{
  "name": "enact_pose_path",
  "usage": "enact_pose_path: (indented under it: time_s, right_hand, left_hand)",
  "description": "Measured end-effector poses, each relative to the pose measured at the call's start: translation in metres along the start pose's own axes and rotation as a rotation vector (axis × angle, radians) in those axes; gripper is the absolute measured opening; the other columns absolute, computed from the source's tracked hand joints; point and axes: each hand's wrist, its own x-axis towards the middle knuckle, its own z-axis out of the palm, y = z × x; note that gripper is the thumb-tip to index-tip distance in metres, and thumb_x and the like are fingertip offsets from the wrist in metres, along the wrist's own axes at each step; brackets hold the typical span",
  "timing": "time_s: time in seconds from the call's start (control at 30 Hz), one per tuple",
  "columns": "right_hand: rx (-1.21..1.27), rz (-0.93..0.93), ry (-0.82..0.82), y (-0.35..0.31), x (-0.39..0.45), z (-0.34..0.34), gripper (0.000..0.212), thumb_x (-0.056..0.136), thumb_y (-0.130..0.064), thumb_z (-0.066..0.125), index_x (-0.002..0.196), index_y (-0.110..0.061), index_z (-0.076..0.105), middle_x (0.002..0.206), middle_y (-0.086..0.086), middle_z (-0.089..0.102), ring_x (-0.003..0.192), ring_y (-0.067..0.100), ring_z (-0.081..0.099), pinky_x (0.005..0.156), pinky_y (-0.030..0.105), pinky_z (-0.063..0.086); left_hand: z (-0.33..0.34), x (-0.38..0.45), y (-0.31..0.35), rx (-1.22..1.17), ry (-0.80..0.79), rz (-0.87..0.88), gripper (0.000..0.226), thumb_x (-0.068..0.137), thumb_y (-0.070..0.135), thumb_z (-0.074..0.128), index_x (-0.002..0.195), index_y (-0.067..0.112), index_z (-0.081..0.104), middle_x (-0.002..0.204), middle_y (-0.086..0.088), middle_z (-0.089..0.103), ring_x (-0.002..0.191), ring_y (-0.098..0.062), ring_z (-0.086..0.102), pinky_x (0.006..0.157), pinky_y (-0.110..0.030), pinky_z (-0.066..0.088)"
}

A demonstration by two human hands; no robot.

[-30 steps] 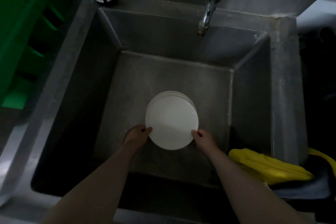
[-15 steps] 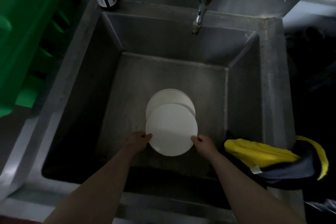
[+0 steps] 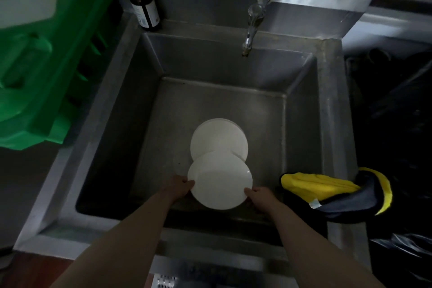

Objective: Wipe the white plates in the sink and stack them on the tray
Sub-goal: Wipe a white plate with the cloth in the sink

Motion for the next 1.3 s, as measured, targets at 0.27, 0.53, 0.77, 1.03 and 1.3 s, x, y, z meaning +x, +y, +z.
enact_pose_path:
  time_s: [0.27,0.53,0.77,1.03,1.3]
  right_hand:
    - [0.061,0.03,0.037,-0.012,-0.024,-0.009,0.033,0.102,-0.027,0.05,0.095,0.0,0.066,0.069,0.008,0.06,0.058,0.02,0.051,0.052,0.025,0.04]
    - [0.342,0.066,0.095,-0.026,-0.035,-0.011,0.038,0.101,-0.024,0.048,0.066,-0.009,0.053,0.061,0.01,0.05,0.051,0.02,0.039,0.05,0.026,0.03]
    - [0.452,0.09,0.084,-0.047,-0.052,-0.013,0.042,0.103,-0.025,0.038,0.063,-0.015,0.042,0.054,0.005,0.04,0.047,0.018,0.032,0.047,0.025,0.026]
    - [0.524,0.183,0.049,-0.066,-0.076,-0.028,0.035,0.098,-0.027,0.039,0.064,-0.021,0.043,0.043,-0.003,0.036,0.047,0.014,0.031,0.047,0.018,0.029]
    - [0.568,0.196,0.024,-0.08,-0.094,-0.039,0.037,0.098,-0.029,0.039,0.063,-0.021,0.045,0.049,-0.005,0.039,0.046,0.01,0.036,0.043,0.016,0.029]
  left_hand:
    - [-0.011,-0.015,0.005,-0.014,0.041,-0.035,0.047,0.1,0.04,0.056,0.124,0.002,0.067,0.127,-0.019,0.065,0.115,-0.033,0.061,0.099,-0.036,0.05]
    - [-0.009,0.01,-0.001,-0.386,0.106,-0.107,0.034,0.076,0.032,0.076,0.081,0.0,0.068,0.097,-0.025,0.071,0.086,-0.037,0.07,0.086,-0.042,0.058]
    - [-0.013,-0.049,0.035,-0.57,0.099,-0.141,0.025,0.098,0.014,0.059,0.075,0.003,0.058,0.051,-0.008,0.06,0.058,-0.02,0.056,0.054,-0.028,0.049]
    - [-0.025,-0.069,0.054,-0.527,0.043,-0.151,0.044,0.103,0.027,0.047,0.061,0.013,0.049,0.041,-0.001,0.05,0.029,-0.009,0.042,0.034,-0.014,0.028]
    - [-0.034,-0.088,0.064,-0.495,0.026,-0.205,0.043,0.102,0.032,0.044,0.061,0.018,0.046,0.043,0.003,0.051,0.037,-0.009,0.044,0.043,-0.017,0.029]
